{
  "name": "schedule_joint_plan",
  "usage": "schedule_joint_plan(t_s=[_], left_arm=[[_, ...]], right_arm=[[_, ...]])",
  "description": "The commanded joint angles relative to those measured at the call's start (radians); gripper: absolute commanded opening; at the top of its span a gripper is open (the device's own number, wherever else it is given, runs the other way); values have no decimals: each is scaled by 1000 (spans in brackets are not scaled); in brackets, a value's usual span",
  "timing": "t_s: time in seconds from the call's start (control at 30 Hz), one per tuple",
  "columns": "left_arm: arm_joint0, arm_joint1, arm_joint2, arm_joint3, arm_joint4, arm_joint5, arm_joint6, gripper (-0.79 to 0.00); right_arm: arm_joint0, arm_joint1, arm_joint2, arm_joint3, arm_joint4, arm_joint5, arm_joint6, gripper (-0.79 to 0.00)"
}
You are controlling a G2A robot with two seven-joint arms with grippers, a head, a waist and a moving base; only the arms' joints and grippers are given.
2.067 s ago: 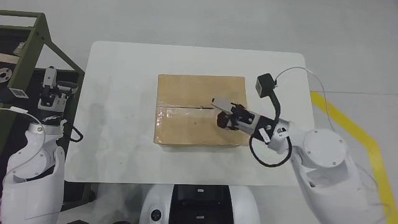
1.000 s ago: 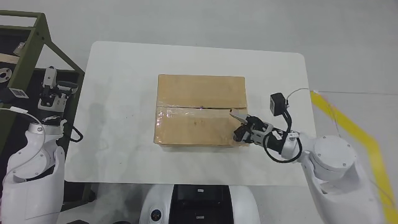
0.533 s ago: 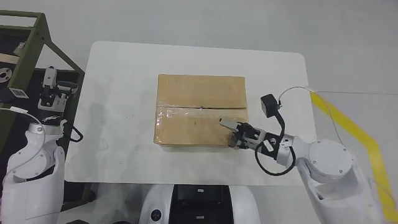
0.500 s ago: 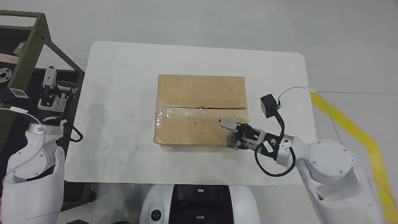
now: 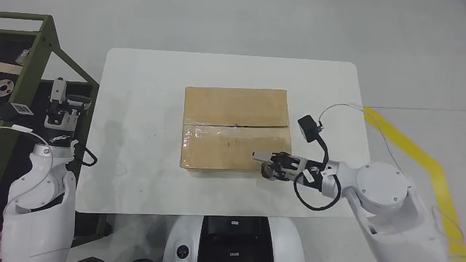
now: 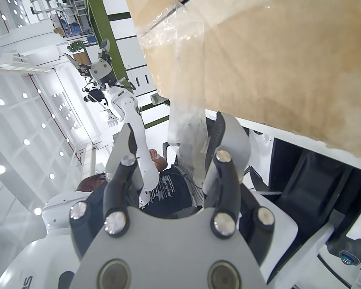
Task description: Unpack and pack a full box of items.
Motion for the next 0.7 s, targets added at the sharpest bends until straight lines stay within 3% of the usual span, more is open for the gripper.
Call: schedule_joint_plan(t_s=[0.0, 0.67], left_arm=[[0, 0, 0, 0, 0, 0, 0, 0], [0, 0, 0, 0, 0, 0, 0, 0]], right_arm=[[-3, 3, 5, 3, -3, 9, -4, -779], [-12, 28, 92, 11, 28, -59, -54, -785]])
